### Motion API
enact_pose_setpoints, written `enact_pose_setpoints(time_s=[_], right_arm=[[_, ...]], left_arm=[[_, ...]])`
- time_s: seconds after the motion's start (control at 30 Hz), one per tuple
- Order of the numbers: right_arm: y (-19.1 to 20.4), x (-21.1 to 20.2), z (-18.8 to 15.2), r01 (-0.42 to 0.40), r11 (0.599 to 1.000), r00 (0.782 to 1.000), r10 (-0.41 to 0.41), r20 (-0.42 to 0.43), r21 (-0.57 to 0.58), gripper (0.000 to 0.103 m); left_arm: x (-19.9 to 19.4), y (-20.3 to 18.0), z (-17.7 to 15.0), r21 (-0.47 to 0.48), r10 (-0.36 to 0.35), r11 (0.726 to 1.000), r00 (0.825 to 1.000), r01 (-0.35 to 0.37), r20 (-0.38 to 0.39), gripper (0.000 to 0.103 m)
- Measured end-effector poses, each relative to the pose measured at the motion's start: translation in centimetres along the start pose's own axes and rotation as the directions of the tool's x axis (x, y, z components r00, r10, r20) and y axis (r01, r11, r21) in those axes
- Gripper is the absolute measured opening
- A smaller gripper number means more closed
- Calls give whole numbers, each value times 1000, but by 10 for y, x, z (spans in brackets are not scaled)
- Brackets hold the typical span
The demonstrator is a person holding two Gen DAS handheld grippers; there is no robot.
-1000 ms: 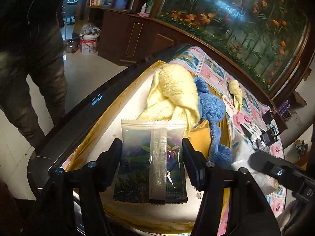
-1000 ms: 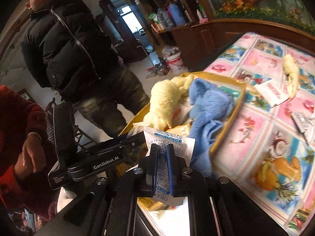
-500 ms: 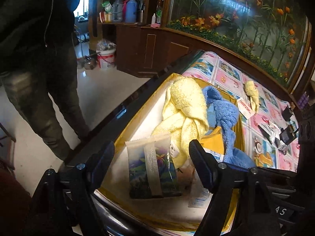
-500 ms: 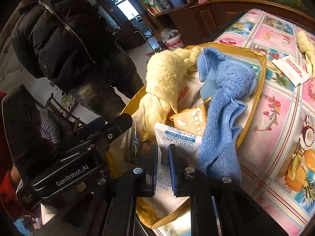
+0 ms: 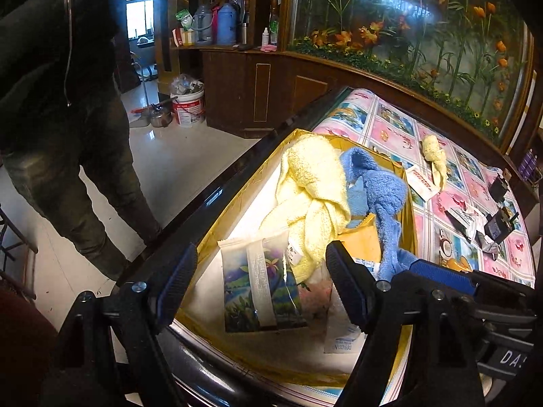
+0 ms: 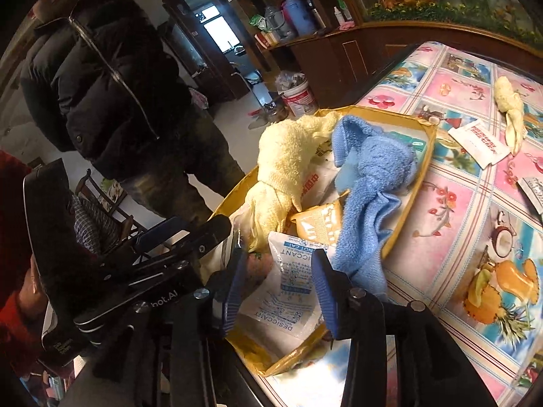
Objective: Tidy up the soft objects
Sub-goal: 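Carry the snack pack and desiccant packet into the box and lower them, then open both tools and swing them back over the pile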
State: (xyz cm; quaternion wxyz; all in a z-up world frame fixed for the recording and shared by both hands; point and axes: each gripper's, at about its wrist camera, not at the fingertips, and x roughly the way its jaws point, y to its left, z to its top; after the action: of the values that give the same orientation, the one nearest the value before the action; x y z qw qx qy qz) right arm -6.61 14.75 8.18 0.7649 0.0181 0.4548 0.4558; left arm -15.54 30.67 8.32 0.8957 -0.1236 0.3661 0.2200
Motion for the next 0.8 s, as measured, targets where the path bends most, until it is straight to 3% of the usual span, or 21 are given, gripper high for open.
enact_pose_setpoints(time_s=[0.4,0.67,0.8], right_arm=[[-33,-47,-16,43,997,996,-47,76,61,50],[-80,-87,-35,83,984,986,-104,130,159,51],[-114,-118,-50,140,968,973,-174,153,210,52]], left_arm=[[-25,-24,-3,59,2,998,1000,-4,29,78],[-34,-52,-5,115,-17,993,1000,14,25,78],[-38,-63,-7,132,-62,989,998,60,8,78]])
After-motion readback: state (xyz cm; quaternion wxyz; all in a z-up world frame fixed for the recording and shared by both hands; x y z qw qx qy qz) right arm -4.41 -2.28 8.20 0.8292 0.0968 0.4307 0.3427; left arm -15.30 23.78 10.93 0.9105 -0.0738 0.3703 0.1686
